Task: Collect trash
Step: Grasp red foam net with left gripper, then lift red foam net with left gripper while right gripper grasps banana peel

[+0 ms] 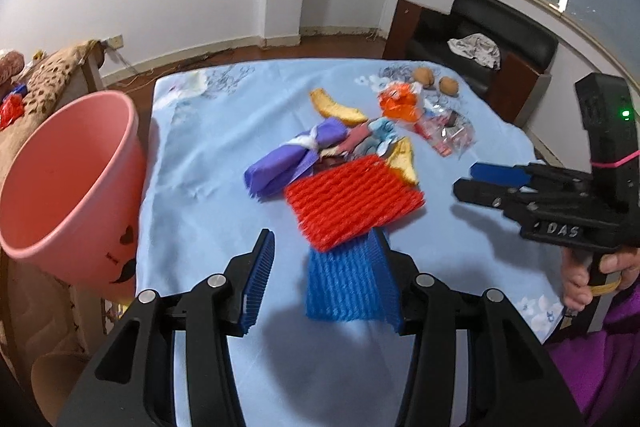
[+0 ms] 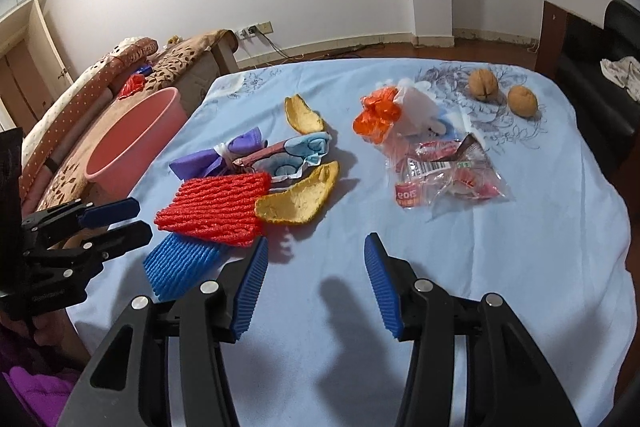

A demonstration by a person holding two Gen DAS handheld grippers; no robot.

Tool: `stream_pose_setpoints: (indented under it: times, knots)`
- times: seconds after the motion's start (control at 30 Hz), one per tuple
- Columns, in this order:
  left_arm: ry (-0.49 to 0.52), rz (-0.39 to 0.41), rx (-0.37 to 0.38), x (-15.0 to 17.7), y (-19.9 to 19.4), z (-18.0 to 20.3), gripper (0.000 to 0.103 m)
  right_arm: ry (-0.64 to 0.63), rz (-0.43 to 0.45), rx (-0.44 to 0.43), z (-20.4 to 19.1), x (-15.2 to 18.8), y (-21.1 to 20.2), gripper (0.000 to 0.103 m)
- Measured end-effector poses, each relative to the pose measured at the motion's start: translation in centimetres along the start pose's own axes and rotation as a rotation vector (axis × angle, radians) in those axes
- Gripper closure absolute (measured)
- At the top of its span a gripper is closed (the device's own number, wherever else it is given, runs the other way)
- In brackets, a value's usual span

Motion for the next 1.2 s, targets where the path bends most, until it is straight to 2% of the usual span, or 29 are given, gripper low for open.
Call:
stream_pose_setpoints:
  times: [0.1, 0.23, 0.4, 0.47, 0.5, 0.53, 0.57, 0.6, 0.73, 1.03, 1.2]
  knots:
    - [0.044, 0.008, 0.001, -0.4, 0.3, 0.5, 0.054, -0.010, 0.006, -0.003, -0.3, -0.1, -0.1, 0.054]
    - [0.136, -0.020, 0.003, -0.6, 1.5, 1.5, 0.054, -0.013, -0.004, -0.007, -0.4, 0.0, 0.1, 0.054]
    - [0.175, -0.067, -0.008, -0.3, 3.5, 1.4, 0.054, -0.004, -0.016, -0.015, -0.4, 0.0, 0.4, 0.054]
    - [0.186, -0.082, -0.012, 0.0, 4.1, 1.4, 0.060, -0.003, -0.021, -0.014, -0.5, 0.0, 0.6, 0.054]
    - [0.184, -0.089, -0.006, 0.0, 4.2, 1.4, 0.071, -0.002, -0.024, -0.014, -0.5, 0.0, 0.7, 0.054]
    - [0.176, -0.086, -0.006, -0.1, 4.2, 1.2, 0.076, 0.000, -0.028, -0.014, -0.5, 0.0, 0.9, 0.054]
    - [0.169, -0.078, -0.007, -0.1, 4.1, 1.0, 0.079, 0.003, -0.031, -0.015, -0.4, 0.0, 1.0, 0.054]
    - [0.162, -0.069, -0.008, -0.2, 4.0, 0.9, 0.086, 0.007, -0.035, -0.016, -0.4, -0.1, 1.1, 0.054]
    - [0.129, -0.032, 0.007, -0.5, 3.1, 0.5, 0.090, 0.016, -0.047, -0.020, -0.4, -0.2, 1.5, 0.054]
    - [0.085, 0.087, 0.045, -2.0, 0.1, 0.6, 0.092, -0.020, -0.041, -0.017, -1.7, -0.8, 1.7, 0.054]
    - [0.056, 0.122, 0.043, -2.4, -1.1, 0.2, 0.092, -0.025, -0.034, -0.016, -2.5, -1.5, 2.0, 0.054]
Point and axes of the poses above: each gripper's, at about its wrist camera, not at the fingertips, and y roughly the way its jaws point, z to its right, x to its underside, the point moved 4 cm from there along y, roughly the way its jaws point, and after that the axes turned 13 degrees about x, right-handed, at the moved point
